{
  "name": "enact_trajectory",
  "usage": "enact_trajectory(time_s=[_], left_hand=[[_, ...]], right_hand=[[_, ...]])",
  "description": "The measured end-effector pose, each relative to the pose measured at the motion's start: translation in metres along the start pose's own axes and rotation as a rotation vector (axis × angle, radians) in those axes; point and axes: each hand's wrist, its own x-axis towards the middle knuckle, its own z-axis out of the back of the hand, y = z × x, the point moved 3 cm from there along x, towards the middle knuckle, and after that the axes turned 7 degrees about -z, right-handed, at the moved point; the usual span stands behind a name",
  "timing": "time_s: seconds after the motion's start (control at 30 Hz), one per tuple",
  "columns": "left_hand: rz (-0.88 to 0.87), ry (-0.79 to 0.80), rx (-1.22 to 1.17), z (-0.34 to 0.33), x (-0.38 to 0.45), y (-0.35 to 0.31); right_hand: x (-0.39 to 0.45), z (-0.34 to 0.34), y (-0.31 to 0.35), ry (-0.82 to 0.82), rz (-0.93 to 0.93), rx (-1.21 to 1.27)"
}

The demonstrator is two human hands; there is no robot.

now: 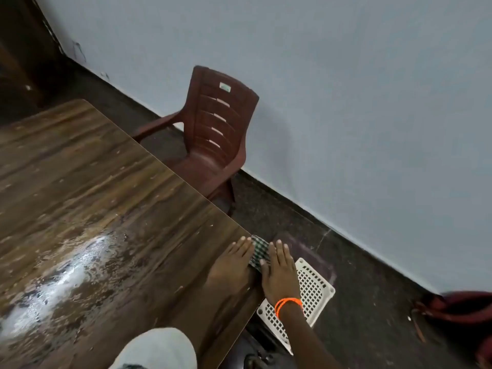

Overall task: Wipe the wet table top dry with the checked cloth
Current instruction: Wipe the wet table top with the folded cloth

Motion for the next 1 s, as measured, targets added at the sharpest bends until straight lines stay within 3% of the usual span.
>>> enact_trajectory(time_s=[0.2,0.37,0.67,1.0], left_hand=[[-0.048,0.038,0.071,-0.026,0.035,-0.009],[-0.001,0.146,0.137,-0.040,0.026,-0.006],[-0.075,0.111,0.118,-0.058,-0.017,-0.035],[-0.079,0.163,0.168,-0.045,0.008,-0.008]], right_hand=[[0.011,-0.033,-0.013,0.076,-0.028,-0.074],[-0.009,-0.052,-0.001,0.031,-0.040,-0.013],[-0.061,-0.051,-0.018,0.017,-0.042,-0.043],[-0.022,-0.062,-0.008,-0.063,-0.112,-0.061]])
